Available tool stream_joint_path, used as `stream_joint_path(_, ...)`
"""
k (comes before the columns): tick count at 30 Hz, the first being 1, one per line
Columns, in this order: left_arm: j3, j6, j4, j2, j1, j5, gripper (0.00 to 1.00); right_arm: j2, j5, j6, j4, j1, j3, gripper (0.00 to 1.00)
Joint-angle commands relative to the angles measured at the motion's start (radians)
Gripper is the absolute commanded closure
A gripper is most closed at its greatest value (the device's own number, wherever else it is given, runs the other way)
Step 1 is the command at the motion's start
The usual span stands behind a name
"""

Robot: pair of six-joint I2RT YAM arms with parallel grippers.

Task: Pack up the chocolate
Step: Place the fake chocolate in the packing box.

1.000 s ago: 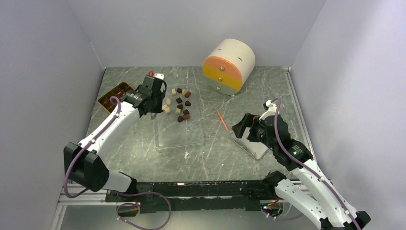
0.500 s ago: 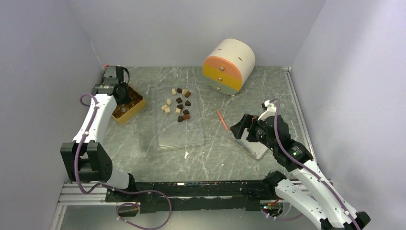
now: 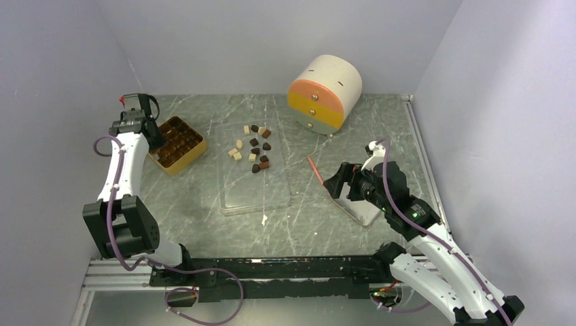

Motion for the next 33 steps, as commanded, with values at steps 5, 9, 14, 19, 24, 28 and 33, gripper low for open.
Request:
stream_joint_path(5, 0.073, 0.01, 0.063, 0.053, 0.068, 0.009, 0.77, -0.007, -0.004, -0.045, 0.036, 0.002, 0.042, 0.0)
stream_joint_path(9, 0.088, 0.002, 0.068, 0.082, 0.075, 0.023, 0.77, -0.006, 0.003, -0.05, 0.037, 0.003, 0.043, 0.0)
stream_joint_path(14, 0.068, 0.002, 0.081, 0.094, 0.084, 0.037, 0.75, 0.009, 0.005, -0.057, 0.037, 0.003, 0.057, 0.0)
stream_joint_path(19, 0.045, 0.005, 0.091, 0.101, 0.086, 0.043, 0.72, 0.015, 0.005, -0.056, 0.041, 0.003, 0.062, 0.0)
stream_joint_path(24, 0.062, 0.005, 0.07, 0.126, 0.086, 0.039, 0.65, 0.01, 0.007, -0.057, 0.025, 0.003, 0.068, 0.0)
stream_joint_path(28, 0.068, 0.001, 0.069, 0.131, 0.086, 0.057, 0.63, 0.0, 0.036, -0.057, 0.019, 0.003, 0.073, 0.0)
stream_joint_path(33, 0.074, 0.001, 0.063, 0.117, 0.086, 0.065, 0.63, -0.005, 0.037, -0.054, 0.009, 0.003, 0.077, 0.0)
